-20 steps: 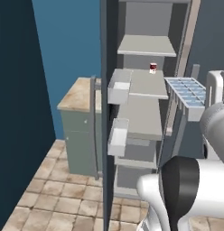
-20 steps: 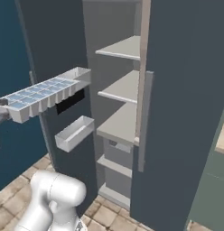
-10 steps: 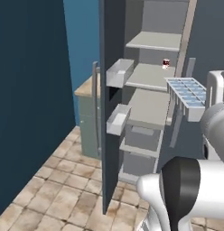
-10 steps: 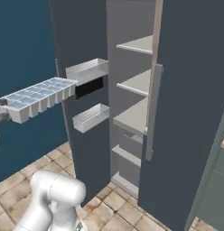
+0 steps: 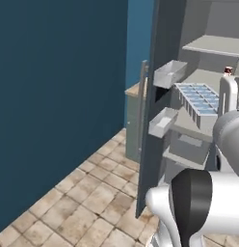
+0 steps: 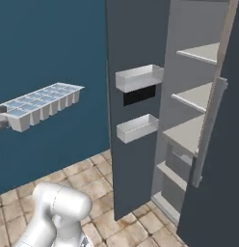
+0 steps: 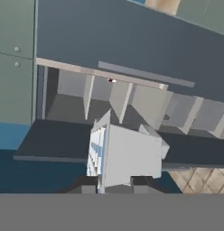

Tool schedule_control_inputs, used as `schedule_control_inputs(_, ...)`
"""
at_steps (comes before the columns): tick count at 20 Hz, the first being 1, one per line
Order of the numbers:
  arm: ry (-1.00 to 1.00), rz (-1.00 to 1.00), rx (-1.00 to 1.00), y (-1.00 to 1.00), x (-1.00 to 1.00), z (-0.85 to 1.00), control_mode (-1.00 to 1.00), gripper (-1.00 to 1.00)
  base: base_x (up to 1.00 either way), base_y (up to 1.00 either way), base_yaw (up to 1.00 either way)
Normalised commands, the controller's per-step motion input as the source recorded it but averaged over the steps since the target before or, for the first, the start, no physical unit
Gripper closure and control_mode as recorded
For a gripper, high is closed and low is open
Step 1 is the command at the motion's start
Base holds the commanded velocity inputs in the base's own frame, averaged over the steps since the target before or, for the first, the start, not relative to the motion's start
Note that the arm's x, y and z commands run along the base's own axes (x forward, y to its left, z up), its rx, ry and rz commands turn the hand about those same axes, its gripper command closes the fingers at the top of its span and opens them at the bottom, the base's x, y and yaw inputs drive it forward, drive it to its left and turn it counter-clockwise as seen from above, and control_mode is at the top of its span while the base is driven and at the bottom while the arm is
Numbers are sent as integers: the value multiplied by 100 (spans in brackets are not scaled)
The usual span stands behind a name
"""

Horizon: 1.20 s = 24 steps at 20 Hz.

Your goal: Open the freezer door, pick up the ice cube tray from the freezer, and place it on the dining counter.

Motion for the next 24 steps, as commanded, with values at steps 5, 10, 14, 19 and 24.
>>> schedule_control_inputs(5,0,0,0,0,0,0,100,100,-32,0,57)
schedule_control_inputs(10,0,0,0,0,0,0,100,100,-26,0,62)
schedule_control_inputs(14,0,0,0,0,0,0,100,100,-15,0,68)
schedule_control_inputs(19,0,0,0,0,0,0,100,100,-10,0,75)
schedule_control_inputs(24,0,0,0,0,0,0,100,100,-13,6,78)
